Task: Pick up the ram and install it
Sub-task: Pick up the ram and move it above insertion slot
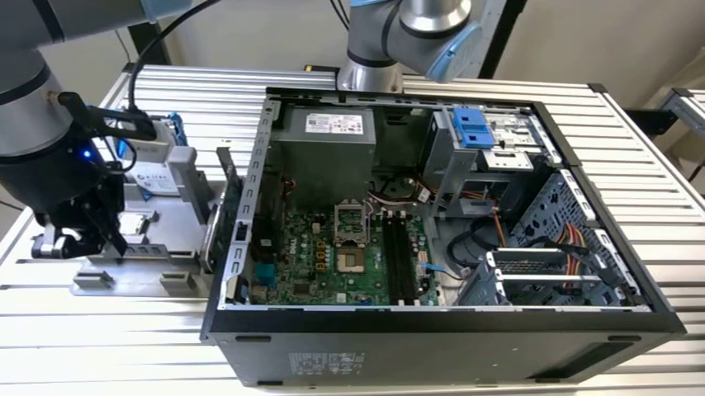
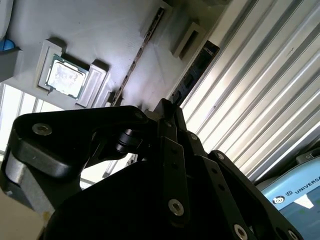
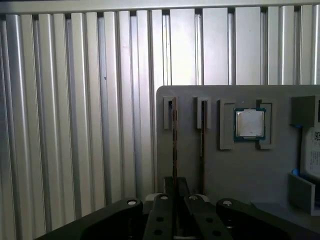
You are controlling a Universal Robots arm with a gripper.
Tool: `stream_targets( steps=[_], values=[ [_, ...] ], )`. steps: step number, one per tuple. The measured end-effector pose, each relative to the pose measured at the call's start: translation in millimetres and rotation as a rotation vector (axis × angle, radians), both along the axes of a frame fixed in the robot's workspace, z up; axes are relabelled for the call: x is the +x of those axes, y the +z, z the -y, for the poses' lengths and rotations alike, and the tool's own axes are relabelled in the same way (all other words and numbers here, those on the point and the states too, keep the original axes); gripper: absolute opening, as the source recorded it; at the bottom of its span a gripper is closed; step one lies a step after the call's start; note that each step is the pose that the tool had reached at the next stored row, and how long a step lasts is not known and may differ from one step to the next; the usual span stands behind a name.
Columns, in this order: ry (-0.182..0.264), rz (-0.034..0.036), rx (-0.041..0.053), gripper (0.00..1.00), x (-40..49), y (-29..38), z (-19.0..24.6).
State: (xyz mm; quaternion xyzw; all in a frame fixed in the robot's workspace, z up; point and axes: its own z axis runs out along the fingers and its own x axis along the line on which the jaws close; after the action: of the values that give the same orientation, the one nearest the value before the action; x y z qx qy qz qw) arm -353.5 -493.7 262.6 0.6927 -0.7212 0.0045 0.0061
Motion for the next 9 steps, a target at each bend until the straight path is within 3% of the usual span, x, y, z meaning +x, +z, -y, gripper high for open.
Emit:
stream_targets(
  steps=[9],
  values=[
    [0.000,0.0007,0.0000,0.00,-0.1,6.0,0.0]
  ],
)
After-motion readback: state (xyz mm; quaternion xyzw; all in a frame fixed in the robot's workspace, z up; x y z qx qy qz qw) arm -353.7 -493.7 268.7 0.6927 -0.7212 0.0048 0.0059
